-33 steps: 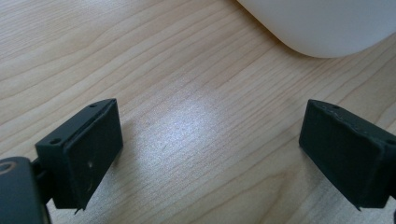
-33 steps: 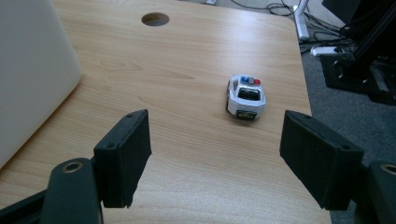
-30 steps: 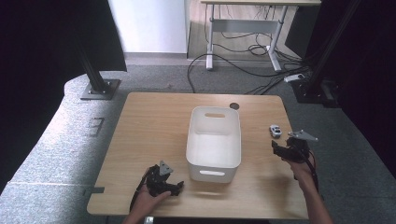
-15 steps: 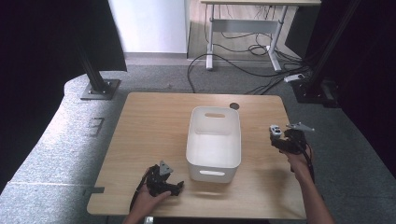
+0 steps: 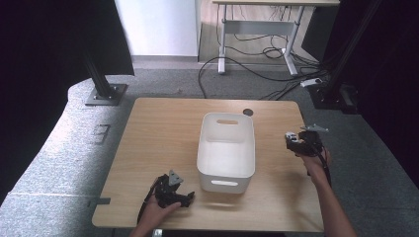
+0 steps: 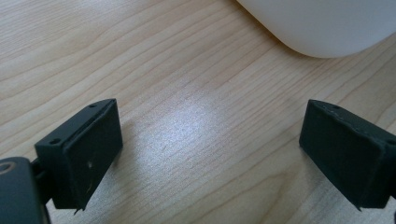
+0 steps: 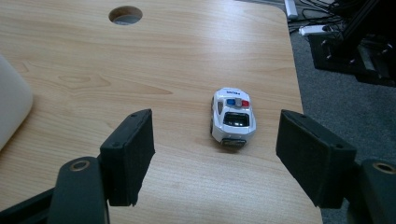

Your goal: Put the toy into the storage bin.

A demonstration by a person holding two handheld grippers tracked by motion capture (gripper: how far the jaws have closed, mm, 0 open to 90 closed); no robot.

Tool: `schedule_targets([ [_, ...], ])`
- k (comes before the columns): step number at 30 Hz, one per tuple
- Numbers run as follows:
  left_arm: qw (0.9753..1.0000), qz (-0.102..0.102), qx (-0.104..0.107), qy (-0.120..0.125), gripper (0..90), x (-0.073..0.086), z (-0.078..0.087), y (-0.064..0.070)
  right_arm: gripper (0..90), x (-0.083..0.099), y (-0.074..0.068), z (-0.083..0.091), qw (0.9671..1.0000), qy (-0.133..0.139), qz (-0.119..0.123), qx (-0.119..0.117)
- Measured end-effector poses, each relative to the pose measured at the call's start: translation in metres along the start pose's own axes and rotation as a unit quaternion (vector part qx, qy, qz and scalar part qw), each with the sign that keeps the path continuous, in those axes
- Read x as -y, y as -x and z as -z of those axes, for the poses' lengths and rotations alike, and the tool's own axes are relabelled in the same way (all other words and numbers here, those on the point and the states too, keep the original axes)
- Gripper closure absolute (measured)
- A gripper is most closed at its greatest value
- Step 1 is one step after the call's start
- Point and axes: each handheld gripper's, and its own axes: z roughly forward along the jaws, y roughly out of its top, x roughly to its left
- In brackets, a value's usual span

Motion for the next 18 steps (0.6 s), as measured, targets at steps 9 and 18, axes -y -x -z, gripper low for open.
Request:
schedule_targets([
  [9, 1.0, 0.0, 0.0, 0.0, 6.0, 0.0, 0.0, 0.0, 29.0, -0.001, 0.0, -0.01, 1.0, -0.003, 0.003, -0.009],
  [18, 1.0, 0.0, 0.0, 0.0, 6.0, 0.0, 0.0, 0.0, 29.1, -0.004, 0.003, -0.023, 0.9998, -0.014, 0.003, -0.015],
])
